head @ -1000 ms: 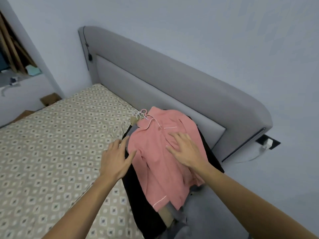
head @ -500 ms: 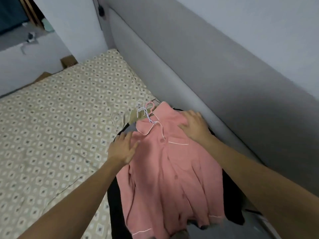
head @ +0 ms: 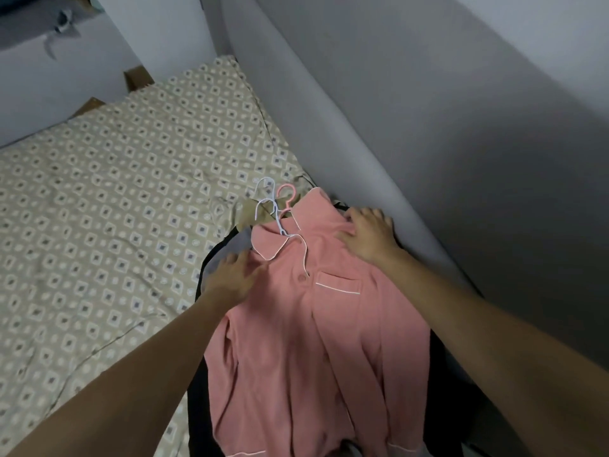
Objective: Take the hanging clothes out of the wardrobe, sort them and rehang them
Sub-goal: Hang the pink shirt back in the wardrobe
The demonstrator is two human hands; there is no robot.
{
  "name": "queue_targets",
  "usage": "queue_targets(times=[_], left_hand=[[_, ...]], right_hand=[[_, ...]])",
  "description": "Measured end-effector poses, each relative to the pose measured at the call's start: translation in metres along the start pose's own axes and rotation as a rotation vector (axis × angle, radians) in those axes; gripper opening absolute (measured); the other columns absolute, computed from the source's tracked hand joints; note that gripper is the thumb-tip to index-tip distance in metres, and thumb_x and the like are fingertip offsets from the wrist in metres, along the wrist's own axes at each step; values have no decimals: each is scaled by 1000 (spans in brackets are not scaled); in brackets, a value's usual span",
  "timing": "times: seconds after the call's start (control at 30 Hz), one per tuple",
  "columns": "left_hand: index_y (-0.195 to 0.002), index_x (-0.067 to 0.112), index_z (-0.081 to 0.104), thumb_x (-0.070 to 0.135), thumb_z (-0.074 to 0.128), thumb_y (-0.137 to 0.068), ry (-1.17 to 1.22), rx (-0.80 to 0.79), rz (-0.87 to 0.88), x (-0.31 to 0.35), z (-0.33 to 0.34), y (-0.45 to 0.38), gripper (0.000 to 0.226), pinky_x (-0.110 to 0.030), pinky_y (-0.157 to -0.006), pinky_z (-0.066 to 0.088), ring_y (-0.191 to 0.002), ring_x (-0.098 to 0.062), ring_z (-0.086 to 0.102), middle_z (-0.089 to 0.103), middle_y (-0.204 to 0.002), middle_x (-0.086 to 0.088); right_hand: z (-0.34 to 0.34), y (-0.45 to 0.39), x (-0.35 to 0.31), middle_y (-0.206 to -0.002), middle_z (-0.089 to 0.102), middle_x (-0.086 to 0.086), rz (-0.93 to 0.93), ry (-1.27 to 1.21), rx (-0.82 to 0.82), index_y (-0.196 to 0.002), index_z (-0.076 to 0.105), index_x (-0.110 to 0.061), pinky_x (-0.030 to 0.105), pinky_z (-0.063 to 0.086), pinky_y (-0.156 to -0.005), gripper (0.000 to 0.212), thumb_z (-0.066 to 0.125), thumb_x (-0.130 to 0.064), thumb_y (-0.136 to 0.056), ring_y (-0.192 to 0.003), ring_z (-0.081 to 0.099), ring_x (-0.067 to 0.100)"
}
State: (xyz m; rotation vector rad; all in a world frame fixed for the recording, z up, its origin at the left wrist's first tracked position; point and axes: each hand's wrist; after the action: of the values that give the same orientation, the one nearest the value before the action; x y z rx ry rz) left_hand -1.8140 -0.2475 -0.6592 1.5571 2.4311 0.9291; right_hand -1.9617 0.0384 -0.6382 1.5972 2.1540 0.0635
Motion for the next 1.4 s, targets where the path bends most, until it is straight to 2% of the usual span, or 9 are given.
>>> queue_targets(times=[0.17,0.33,0.43,0.6,0.77,0.9,1.13,1.23,1.4], left_hand=[[-127,30,54,85,37,-89,158,84,46,-6,-3,6,69,-53,-105,44,-127,-31,51,57,-125,-7],[-130,24,59,75,39,-96,307,147,185,-7,-23,32,65,-41,-104,42,-122,-23,52,60,-123,-3],[-119,34,64,79,37,-96,443,144,287,-12,-34,57,58,-42,-105,45,-118,-11,58,65,-119,11],[-120,40,57,72,40,-101,538,178,361,-19,-47,102,41,-47,-100,49,-107,-11,62,67,-102,12],[-124,42,58,67,47,-98,543,171,570,-31,-69,153,38,-43,-89,52,-95,-13,62,65,-91,6],[-113,39,64,52,58,-101,506,234,762,-36,-91,204,19,-35,-78,48,-86,-8,60,64,-91,19],[-106,37,64,52,56,-99,384,264,1053,-17,-138,290,18,-41,-81,52,-89,-7,61,63,-95,21],[-104,34,65,46,57,-101,293,254,1248,13,-153,328,15,-38,-82,50,-90,-6,58,63,-94,20],[-107,31,68,46,60,-98,203,219,1495,69,-159,398,19,-17,-77,41,-89,4,54,59,-88,23]], right_hand=[[-7,12,-6,-122,67,-1,-20,-179,73,-112,59,-25,43,33,-99,42,62,-62,-93,-122,60,24],[-31,52,-21,-95,67,-8,7,-373,181,-95,64,-22,41,48,-90,32,68,-53,-94,-98,66,24],[-47,81,-29,-83,64,-9,51,-444,217,-93,65,-25,33,45,-70,27,75,-50,-89,-82,61,18],[-73,145,-43,-76,56,-13,43,-498,259,-100,64,-38,35,47,-71,28,77,-54,-81,-77,56,12],[-108,231,-74,-96,74,-16,24,-410,304,-100,76,-30,37,53,-88,19,76,-44,-87,-94,66,8],[-128,301,-108,-103,75,-10,22,-271,316,-100,77,-21,38,52,-91,13,77,-30,-91,-99,66,11],[-153,439,-144,-92,67,-16,142,-322,469,-121,67,-40,37,52,-87,50,49,-72,-88,-93,63,7],[-164,498,-145,-94,64,-15,190,-304,468,-134,61,-42,33,49,-85,40,55,-58,-98,-91,60,0],[-170,610,-146,-140,57,-15,327,-539,454,-151,47,-43,20,35,-108,53,64,-33,-101,-131,50,1]])
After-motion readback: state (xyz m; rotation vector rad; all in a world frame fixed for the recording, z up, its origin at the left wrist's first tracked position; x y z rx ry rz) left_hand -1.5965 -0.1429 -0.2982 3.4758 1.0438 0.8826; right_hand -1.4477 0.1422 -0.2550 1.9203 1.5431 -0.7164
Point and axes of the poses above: each hand's wrist, its own y-axis away from the middle knuckle, its own z-axis out of the palm, x = y × z
